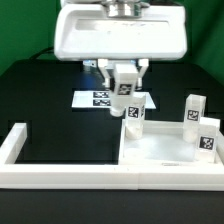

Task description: Assemble square table

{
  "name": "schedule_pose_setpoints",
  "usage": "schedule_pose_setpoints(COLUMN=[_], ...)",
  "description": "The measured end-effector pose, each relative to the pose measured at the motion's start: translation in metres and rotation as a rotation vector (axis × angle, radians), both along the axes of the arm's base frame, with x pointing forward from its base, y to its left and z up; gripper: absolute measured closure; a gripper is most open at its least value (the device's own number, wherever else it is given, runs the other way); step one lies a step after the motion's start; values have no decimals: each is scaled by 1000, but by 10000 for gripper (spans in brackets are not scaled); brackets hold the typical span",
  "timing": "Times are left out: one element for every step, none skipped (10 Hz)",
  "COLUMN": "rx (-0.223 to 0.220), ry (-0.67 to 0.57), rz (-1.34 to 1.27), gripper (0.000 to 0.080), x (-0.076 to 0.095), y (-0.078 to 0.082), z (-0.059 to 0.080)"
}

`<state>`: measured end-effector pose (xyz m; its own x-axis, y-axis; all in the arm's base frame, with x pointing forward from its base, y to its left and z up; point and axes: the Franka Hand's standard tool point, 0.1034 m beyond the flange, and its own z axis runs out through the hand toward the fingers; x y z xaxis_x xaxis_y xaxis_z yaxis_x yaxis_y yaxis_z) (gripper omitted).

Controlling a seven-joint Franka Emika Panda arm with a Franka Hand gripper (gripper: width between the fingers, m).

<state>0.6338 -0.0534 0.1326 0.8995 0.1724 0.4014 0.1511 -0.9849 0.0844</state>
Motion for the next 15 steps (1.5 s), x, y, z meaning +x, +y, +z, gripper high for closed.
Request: schedule_pose_setpoints(rx=[-43,-71,-91,-54,11,51,132,156,134,138,138,136,98,139,151], ry=[-60,-107,-169,-185,-175,-176,-137,-119,-136,-128,-129,-126,-88,-54,-59], rz=[5,-4,-13,-32,-57,-65,-107,-107,-110,-117,-117,-122,-57,-75,-71], gripper=[528,528,528,528,528,528,528,528,528,528,528,528,528,528,528], x=[0,-1,1,6,15,26,35,41,39,37,37,36,29,25,24], y=[-9,-15,-14,-1,22,40,65,75,66,66,66,61,34,23,23], z=[2,1,-5,-17,-21,-15,-5,10,6,1,2,0,-10,-14,-22])
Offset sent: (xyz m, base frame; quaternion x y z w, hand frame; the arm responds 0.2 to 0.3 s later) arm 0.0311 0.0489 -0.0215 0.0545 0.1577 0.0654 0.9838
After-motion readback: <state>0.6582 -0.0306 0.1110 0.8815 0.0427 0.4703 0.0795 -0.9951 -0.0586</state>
